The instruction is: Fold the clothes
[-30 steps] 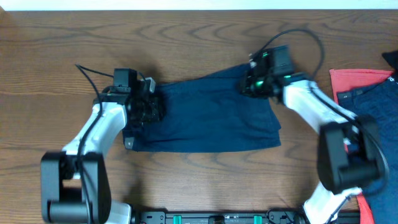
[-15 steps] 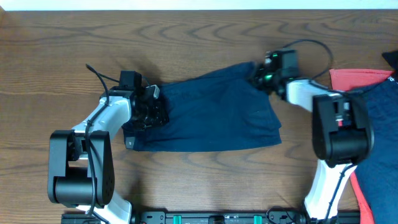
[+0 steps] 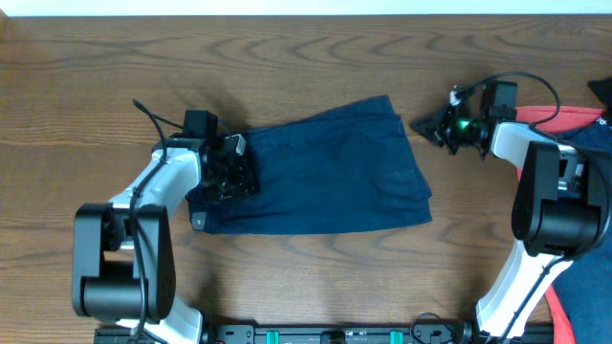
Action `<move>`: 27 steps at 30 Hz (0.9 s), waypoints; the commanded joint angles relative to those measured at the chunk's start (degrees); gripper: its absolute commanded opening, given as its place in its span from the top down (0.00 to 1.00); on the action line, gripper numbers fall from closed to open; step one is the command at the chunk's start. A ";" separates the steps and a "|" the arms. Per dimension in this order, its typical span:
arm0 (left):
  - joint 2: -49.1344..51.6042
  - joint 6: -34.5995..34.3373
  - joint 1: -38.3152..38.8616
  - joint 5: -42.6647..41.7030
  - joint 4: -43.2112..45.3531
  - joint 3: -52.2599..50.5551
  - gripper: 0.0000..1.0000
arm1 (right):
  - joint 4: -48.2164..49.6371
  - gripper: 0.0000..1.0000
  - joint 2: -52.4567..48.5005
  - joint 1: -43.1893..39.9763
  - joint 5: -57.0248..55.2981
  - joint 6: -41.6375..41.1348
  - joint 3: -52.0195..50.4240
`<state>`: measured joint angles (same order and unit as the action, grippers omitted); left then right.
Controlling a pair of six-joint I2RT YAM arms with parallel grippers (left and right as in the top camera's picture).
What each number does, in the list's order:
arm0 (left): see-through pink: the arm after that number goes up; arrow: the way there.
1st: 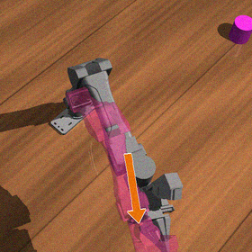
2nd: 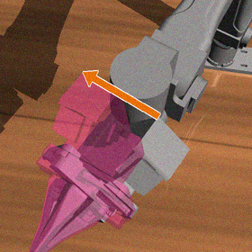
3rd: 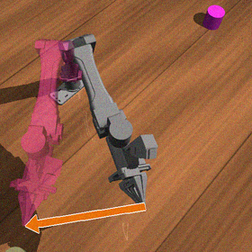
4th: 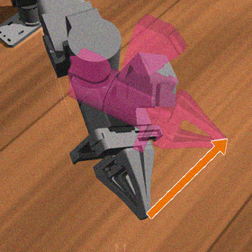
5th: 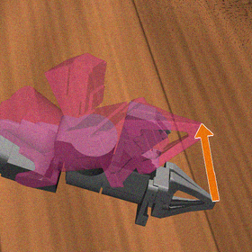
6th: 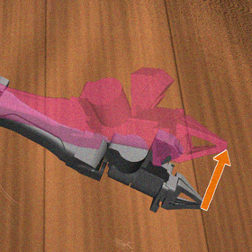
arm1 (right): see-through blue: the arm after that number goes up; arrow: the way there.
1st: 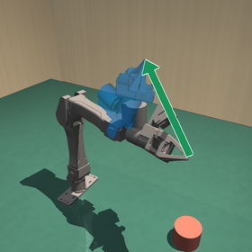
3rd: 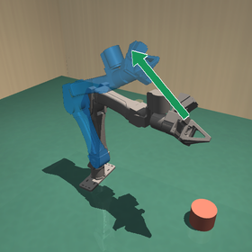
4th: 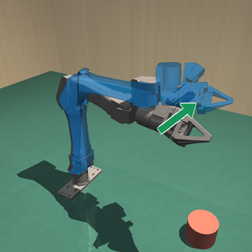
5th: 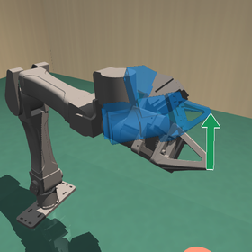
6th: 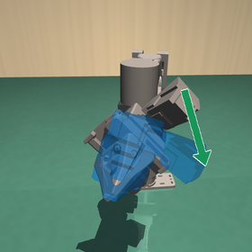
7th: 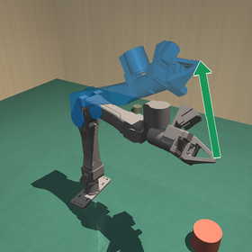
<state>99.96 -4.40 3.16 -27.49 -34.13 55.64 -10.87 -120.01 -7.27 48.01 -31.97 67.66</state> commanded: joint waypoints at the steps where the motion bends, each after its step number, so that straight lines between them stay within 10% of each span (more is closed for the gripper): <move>1: -6.82 0.68 -0.17 -4.11 0.17 2.80 0.61 | -6.84 0.99 6.45 2.03 6.60 12.26 0.11; 22: 5.70 -0.26 4.83 -2.43 17.31 2.84 0.63 | -23.15 0.99 3.26 30.21 -22.25 2.99 0.11; 27: 6.86 -0.33 2.97 12.07 19.82 2.91 0.66 | -28.13 0.99 2.97 30.10 -25.77 2.62 0.11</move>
<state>106.52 -4.69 7.84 -26.28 -15.03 58.43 -37.08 -115.22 22.85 30.06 -27.35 68.77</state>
